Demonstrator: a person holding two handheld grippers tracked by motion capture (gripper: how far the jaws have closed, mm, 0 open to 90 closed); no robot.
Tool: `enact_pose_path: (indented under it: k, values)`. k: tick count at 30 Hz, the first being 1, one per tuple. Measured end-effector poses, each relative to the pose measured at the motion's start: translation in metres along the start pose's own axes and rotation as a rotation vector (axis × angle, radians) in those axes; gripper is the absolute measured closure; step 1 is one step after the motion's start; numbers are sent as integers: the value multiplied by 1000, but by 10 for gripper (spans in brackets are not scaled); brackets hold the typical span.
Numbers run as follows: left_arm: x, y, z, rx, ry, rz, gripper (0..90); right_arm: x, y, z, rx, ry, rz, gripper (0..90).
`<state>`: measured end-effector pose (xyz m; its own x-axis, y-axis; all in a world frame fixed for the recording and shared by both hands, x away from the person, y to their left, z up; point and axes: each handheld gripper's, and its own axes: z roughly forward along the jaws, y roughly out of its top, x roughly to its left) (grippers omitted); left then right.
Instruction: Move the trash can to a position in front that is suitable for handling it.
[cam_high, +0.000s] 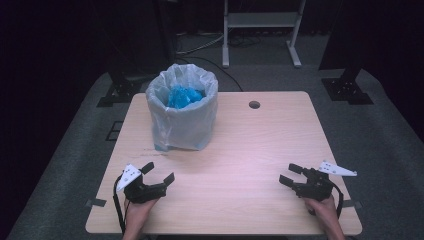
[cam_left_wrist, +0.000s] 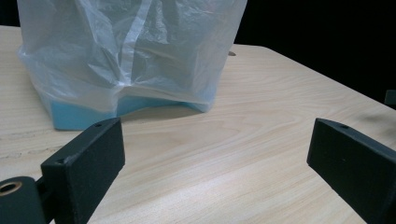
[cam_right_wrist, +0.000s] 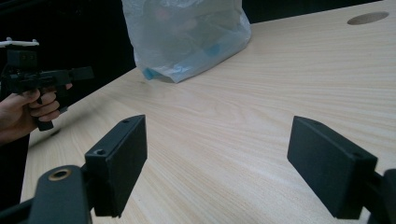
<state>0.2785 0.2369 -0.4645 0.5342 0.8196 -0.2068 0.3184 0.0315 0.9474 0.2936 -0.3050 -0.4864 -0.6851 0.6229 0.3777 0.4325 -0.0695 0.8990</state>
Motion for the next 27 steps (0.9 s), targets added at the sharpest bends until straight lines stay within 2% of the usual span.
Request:
enact_pose_path:
  k: [7,10,13,18,22,27]
  values:
    - [-2,2,0,-1,4,10,29,1,0,1,4,-2,-5,187]
    - [-2,8,0,-6,14,27,29,1,1,1,4,-2,-6,187]
    - [1,15,0,-23,18,22,29,-1,1,2,5,2,-4,187]
    - [8,30,3,-29,24,24,29,-1,1,3,2,9,-2,187]
    - [11,47,11,-31,6,22,29,-1,1,3,1,12,2,187]
    - [12,75,20,-60,-16,16,29,1,1,3,9,17,-11,187]
